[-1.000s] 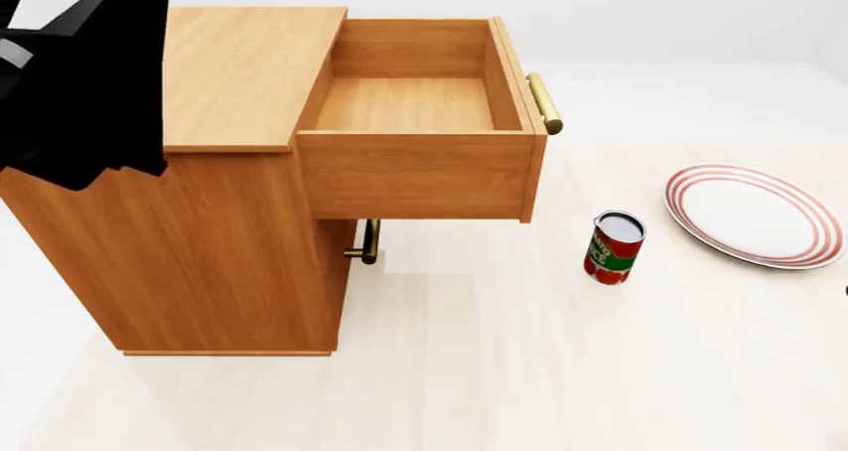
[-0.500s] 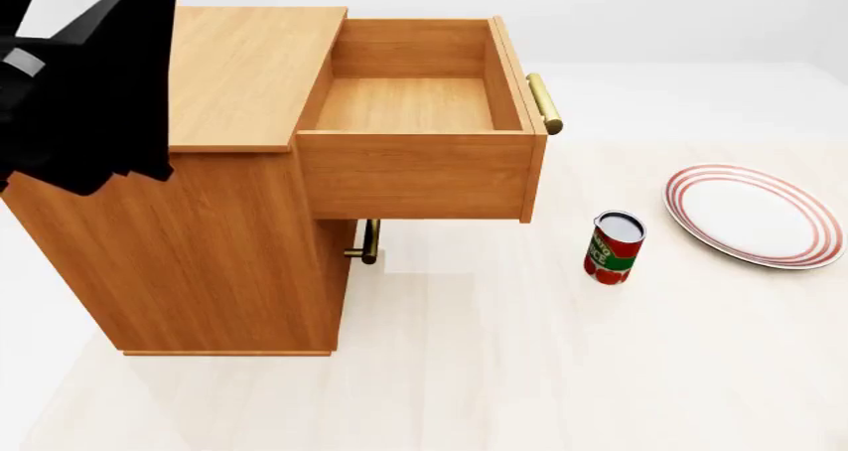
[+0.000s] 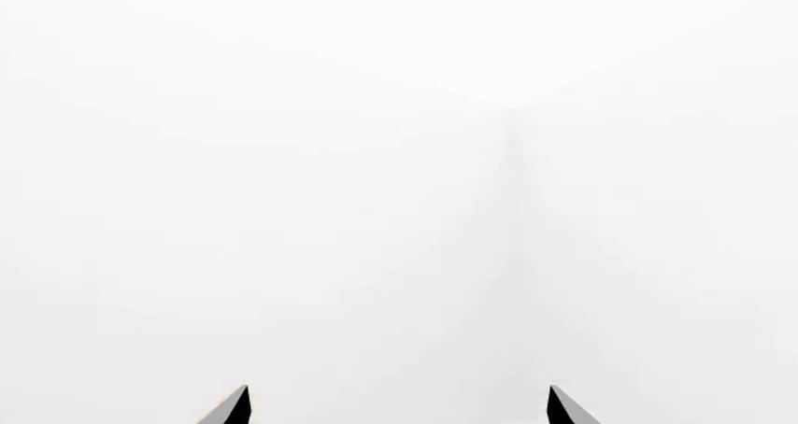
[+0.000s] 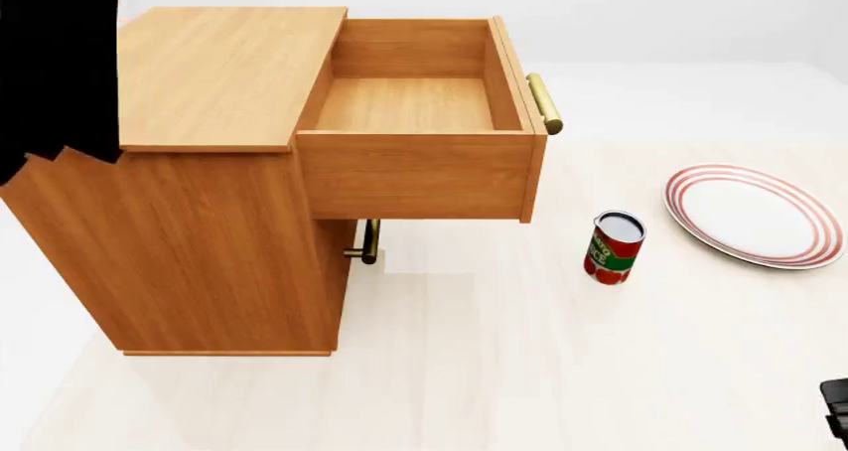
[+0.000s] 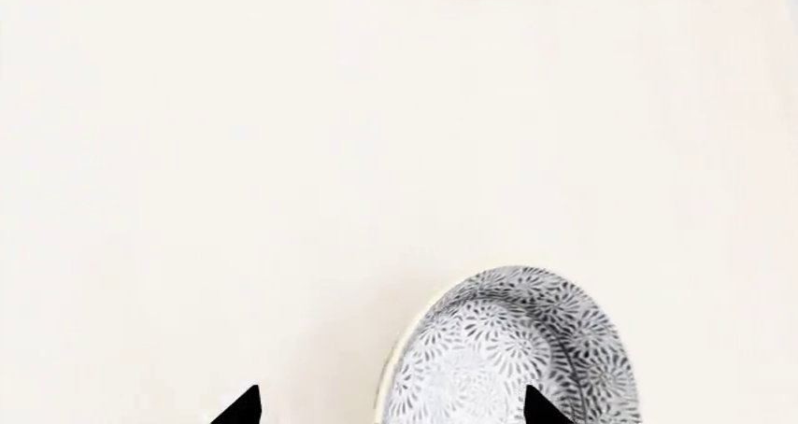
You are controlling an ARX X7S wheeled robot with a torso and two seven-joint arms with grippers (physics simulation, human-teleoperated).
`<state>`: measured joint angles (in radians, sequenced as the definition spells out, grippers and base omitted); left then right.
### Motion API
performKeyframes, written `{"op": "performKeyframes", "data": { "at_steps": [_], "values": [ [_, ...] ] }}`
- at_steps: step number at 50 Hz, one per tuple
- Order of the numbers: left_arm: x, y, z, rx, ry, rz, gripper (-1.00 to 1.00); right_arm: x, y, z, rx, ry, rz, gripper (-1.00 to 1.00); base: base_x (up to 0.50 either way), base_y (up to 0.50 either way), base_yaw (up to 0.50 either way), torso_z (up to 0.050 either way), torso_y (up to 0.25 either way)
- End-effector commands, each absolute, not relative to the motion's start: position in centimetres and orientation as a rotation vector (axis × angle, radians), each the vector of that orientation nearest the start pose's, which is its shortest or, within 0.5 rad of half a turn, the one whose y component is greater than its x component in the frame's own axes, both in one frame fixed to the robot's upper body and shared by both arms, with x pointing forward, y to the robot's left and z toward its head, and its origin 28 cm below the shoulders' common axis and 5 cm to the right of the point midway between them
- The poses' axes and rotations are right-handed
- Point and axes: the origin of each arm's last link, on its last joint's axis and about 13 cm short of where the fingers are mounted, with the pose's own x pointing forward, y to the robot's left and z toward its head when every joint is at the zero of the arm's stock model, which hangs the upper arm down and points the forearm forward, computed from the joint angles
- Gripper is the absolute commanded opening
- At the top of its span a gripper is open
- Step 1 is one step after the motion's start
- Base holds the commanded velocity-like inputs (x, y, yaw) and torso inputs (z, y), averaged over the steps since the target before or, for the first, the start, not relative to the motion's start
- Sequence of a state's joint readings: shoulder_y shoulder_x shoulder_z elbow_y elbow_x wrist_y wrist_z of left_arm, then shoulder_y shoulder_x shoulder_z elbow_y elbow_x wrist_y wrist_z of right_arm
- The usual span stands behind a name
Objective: Put the bowl in the top drawer of the cabinet.
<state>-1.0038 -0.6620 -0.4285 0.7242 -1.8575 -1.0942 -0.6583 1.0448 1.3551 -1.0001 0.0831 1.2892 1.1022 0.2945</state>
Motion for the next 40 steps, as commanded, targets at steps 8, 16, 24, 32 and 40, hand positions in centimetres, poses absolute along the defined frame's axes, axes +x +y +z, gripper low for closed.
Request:
{"op": "performKeyframes", "data": {
  "at_steps": [8, 16, 24, 32, 40],
  "values": [
    [15.2, 27.2, 34.2, -0.173, -0.589, -0.517, 1.0, 23.2, -31.4, 16.6, -0.359, 1.03, -0.266, 1.0, 0.0, 0.0, 0.0, 0.0, 0.0],
    [15.1, 27.2, 34.1, -0.172, -0.592, -0.518, 1.0, 23.1, -31.6, 15.5, -0.364, 1.055, -0.272, 1.0, 0.0, 0.0, 0.0, 0.0, 0.0],
    [15.2, 27.2, 34.0, -0.173, -0.589, -0.518, 1.0, 22.9, -31.5, 14.3, -0.359, 1.104, -0.308, 1.0, 0.0, 0.0, 0.0, 0.0, 0.0],
    [15.3, 27.3, 33.9, -0.176, -0.587, -0.517, 1.0, 22.5, -31.5, 13.7, -0.35, 1.134, -0.342, -1.0, 0.0, 0.0, 0.0, 0.0, 0.0],
    [15.2, 27.3, 34.0, -0.178, -0.587, -0.518, 1.0, 22.4, -31.7, 14.0, -0.356, 1.135, -0.364, -1.0, 0.0, 0.0, 0.0, 0.0, 0.0]
  ]
}}
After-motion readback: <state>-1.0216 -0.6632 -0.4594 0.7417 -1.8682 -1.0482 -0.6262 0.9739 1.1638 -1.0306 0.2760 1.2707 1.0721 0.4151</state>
